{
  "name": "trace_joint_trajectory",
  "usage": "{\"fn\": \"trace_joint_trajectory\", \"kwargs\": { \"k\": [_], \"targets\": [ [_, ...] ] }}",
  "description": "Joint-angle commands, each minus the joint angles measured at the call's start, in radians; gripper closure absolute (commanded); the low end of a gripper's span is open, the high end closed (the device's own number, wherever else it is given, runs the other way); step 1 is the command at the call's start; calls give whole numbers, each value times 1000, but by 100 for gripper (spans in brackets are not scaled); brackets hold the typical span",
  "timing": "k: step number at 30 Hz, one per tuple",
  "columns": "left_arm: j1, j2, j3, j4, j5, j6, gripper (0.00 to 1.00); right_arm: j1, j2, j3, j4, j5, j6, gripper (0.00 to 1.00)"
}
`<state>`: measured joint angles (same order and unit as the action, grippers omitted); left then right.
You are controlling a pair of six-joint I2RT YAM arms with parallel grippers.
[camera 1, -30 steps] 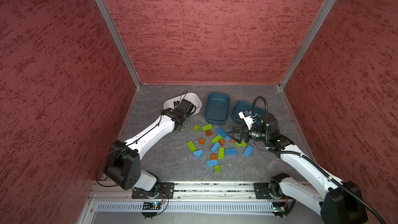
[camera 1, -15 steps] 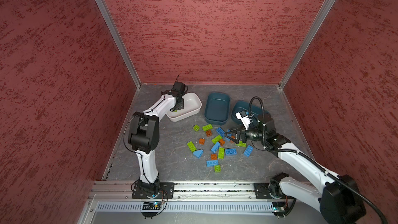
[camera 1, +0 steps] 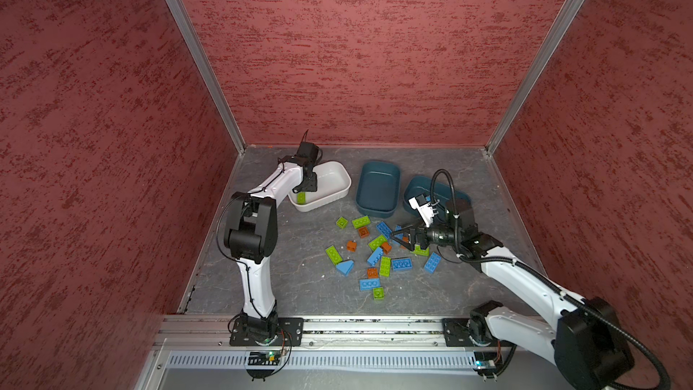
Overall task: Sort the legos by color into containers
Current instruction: 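Carry the green brick to the white tub and release it, then lower the left gripper onto another lime-green brick and grasp it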
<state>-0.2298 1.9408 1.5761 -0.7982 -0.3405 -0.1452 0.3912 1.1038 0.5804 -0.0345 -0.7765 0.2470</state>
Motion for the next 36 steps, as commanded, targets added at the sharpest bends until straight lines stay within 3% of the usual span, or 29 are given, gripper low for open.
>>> {"fn": "trace_joint_trajectory", "kwargs": {
  "k": [1,6,13,16,20,26,36],
  "targets": [
    [-52,-135,-23,-60,65,-45,21,6,-1,3,-5,19,-39,1],
    [-161,-278,-174,-100,146,-226,20,6,5,-2,-6,15,-55,1],
    [-321,-404,-374,-171,114,-600,20,6,4,-21,-13,0,-68,1],
    [-386,-435,-443,-186,95,-756,20,5,1,-34,-6,-1,-67,1],
    [-472,-443,-528,-120,164,-918,21,6,-4,-40,-22,9,-83,1],
    [-533,-387,-591,-54,181,-1029,26,6,-15,-45,-25,28,-83,1],
    [-557,-308,-627,26,196,-1059,43,5,-24,-54,-44,75,-86,1]
  ]
}}
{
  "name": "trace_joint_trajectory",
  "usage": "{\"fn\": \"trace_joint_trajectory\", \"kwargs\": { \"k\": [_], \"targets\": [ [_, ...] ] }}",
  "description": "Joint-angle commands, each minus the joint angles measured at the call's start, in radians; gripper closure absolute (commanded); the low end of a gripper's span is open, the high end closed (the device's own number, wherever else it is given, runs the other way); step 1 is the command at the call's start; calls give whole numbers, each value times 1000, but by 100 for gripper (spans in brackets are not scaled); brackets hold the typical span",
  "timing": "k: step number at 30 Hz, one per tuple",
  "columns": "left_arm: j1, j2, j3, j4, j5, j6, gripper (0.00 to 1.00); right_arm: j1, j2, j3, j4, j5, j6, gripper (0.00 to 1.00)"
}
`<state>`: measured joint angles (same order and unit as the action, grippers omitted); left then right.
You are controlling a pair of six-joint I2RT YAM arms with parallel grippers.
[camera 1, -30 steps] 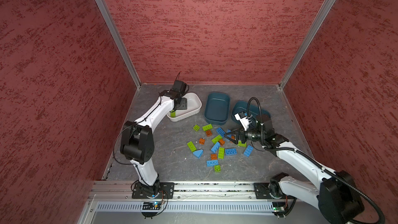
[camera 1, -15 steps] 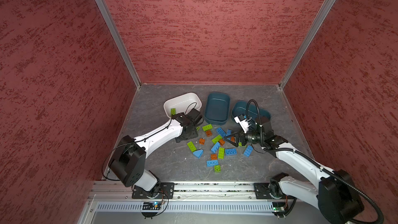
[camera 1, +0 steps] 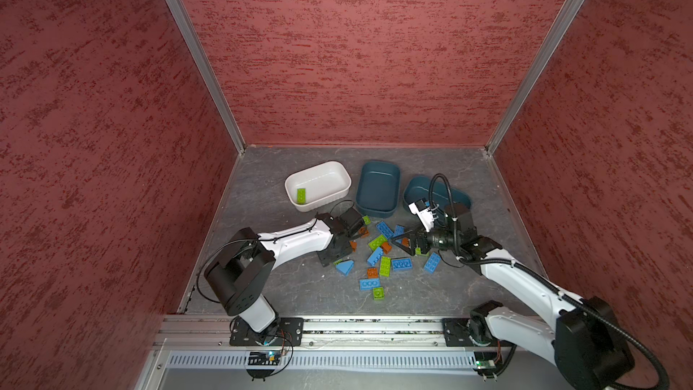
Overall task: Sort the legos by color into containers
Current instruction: 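Lower the left gripper onto another lime-green brick and grasp it, then carry the green brick into the white tub and open the left gripper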
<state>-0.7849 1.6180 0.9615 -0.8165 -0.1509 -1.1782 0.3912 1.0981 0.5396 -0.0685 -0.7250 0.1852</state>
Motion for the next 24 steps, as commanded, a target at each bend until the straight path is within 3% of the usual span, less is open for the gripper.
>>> {"fn": "trace_joint_trajectory", "kwargs": {
  "k": [1,10,17,24],
  "targets": [
    [-2,19,-12,48,4,-26,44,5,-18,-12,-11,23,-24,1],
    [-3,28,-47,95,13,-19,68,6,-14,-6,-20,29,-31,1],
    [2,21,-20,61,-15,28,71,5,-9,2,-29,35,-38,1],
    [57,-24,117,-30,-67,272,71,5,-15,31,-45,44,-42,1]
  ]
}}
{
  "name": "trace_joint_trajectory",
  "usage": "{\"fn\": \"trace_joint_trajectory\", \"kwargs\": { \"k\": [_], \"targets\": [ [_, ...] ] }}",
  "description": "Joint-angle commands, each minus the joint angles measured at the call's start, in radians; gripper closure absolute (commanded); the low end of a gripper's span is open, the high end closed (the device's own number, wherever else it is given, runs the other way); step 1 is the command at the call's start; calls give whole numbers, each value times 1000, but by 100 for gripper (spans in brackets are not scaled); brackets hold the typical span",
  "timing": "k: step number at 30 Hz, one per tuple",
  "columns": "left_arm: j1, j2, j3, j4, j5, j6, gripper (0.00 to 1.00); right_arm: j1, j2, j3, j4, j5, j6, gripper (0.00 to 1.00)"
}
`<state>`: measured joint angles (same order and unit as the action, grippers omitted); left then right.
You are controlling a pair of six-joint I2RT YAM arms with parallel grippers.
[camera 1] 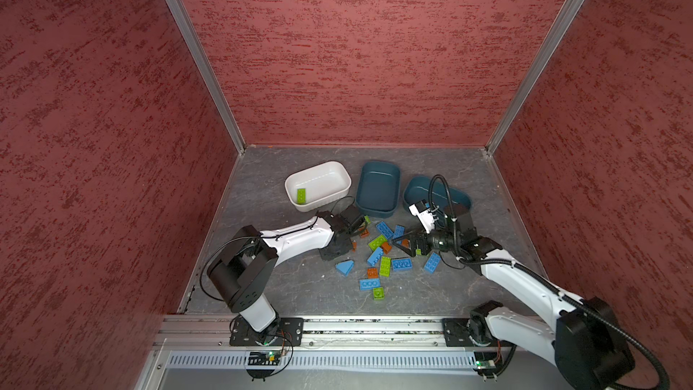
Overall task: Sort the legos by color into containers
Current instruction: 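Carry the green brick into the white tub and open the left gripper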
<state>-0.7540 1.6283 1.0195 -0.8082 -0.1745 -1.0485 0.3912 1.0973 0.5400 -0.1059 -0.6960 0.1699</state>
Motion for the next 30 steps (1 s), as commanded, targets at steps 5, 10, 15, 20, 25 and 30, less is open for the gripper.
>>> {"fn": "trace_joint_trajectory", "kwargs": {
  "k": [5,10,15,20,25,30],
  "targets": [
    [137,-38,168,-67,-41,363,72,5,12,69,-4,7,-14,1],
    [286,19,312,-64,-22,566,72,3,47,113,3,3,-7,1],
    [430,138,451,-42,24,698,72,3,92,161,17,9,-4,1],
    [515,285,587,-29,46,777,72,-5,129,199,18,13,-6,1],
    [565,412,684,1,79,816,72,-14,154,220,3,12,-15,1],
    [576,512,748,-9,131,794,70,-28,144,213,-18,21,-21,1]
  ]
}}
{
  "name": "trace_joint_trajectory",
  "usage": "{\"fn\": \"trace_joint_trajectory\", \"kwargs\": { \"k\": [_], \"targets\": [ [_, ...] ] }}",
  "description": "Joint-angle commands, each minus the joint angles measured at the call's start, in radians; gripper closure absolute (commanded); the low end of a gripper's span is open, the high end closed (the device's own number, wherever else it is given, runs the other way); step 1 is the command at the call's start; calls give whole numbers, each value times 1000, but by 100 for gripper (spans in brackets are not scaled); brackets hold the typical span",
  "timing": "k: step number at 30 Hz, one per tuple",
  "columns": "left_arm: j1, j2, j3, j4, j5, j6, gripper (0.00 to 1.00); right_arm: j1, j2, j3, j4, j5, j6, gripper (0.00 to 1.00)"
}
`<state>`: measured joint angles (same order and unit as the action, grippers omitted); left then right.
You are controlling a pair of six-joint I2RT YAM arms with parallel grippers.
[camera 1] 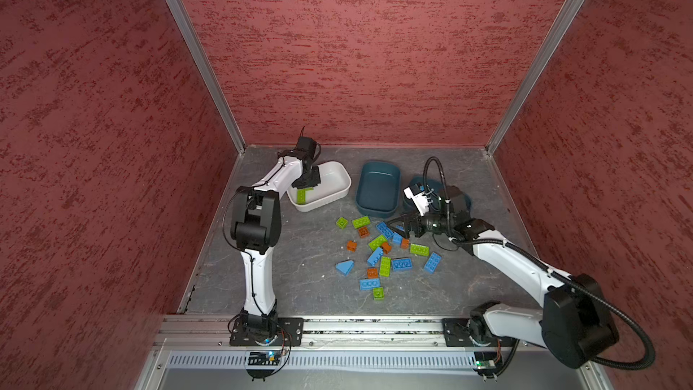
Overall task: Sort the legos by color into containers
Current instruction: 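Carry the green brick into the white tub and open the left gripper, then move the left gripper back to a small lime-green brick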
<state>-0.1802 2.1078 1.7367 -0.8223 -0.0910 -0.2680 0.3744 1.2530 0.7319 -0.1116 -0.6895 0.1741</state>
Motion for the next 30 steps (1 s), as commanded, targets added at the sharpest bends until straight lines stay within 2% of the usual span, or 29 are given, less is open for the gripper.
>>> {"fn": "trace_joint_trajectory", "kwargs": {
  "k": [1,3,7,11,16,21,25,30],
  "targets": [
    [2,39,34,6,52,7,69,-12,-17,17,-15,17,-26,1],
    [4,41,30,12,49,-5,63,-15,-26,15,-24,21,-28,1],
    [12,26,42,-22,41,-7,44,-22,-42,15,-42,22,-30,1],
    [0,-56,27,-65,19,-1,28,-26,-58,22,-66,25,-41,1],
    [-46,-219,-67,-91,24,-8,21,-31,-74,20,-83,24,-49,1],
    [-157,-375,-237,-71,34,-17,18,-37,-88,15,-103,22,-61,1],
    [-262,-423,-339,-48,39,111,14,-43,-95,14,-118,25,-74,1],
    [-290,-411,-398,-40,214,319,10,-45,-112,-3,-119,23,-65,1]
  ]
}}
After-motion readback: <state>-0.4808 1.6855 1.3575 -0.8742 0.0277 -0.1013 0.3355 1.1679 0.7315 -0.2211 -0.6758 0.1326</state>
